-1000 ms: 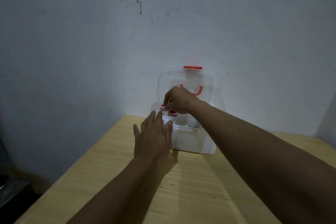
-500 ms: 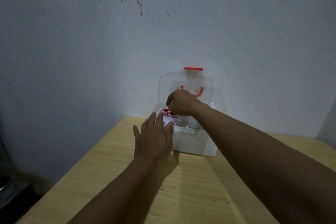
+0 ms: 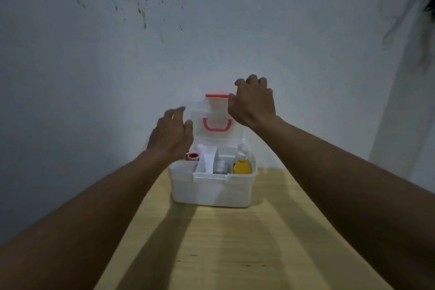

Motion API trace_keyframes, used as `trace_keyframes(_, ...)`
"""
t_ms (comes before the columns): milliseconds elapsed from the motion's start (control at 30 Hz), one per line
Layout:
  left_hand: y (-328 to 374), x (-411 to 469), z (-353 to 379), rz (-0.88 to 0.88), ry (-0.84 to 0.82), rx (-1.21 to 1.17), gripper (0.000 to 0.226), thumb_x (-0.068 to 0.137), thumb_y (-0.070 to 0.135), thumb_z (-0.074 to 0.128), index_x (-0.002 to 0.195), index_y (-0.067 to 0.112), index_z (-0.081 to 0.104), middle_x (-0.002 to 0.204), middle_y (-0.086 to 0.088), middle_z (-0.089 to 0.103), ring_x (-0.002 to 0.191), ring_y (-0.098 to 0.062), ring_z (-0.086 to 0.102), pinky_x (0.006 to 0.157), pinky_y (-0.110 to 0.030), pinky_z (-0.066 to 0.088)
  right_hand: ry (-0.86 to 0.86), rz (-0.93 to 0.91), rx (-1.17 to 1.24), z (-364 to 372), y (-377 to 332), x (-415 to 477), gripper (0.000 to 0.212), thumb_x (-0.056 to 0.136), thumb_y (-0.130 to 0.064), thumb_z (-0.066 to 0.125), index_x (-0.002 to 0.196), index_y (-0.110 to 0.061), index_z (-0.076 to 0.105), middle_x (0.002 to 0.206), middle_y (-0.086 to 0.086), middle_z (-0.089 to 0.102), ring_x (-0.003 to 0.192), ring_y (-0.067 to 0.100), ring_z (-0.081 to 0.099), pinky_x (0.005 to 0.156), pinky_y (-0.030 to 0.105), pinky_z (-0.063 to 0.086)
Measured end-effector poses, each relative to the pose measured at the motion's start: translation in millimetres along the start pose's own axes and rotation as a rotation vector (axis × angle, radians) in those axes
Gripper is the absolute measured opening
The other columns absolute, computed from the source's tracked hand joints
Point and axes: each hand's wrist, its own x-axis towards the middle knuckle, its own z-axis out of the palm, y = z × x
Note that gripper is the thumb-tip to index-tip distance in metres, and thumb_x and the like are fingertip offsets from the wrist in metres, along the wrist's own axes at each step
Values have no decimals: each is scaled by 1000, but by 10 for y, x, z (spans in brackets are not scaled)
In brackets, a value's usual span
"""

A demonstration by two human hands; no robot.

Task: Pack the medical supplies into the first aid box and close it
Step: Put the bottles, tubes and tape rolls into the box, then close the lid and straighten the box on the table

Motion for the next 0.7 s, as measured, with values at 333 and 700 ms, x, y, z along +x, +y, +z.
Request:
trace_keyframes(333,87,354,-163,68,-35,38,56,102,38,34,154,19,24,155,-17,35,139,-39,37,110,-55,35,-295,105,314,-89,365,-51,30,100,-26,44,123,-10,55,121,14,64,110,31,57,86,40,49)
trace_keyframes(700,-20,-382,-289,58,80,-262,38,102,38,34,111,15,62,110,-8,66,100,-26,60,85,-39,47,-449,34,360,-457,300,-646,35,87,-17,54,120,-15,66,125,7,63,116,25,58,83,28,42)
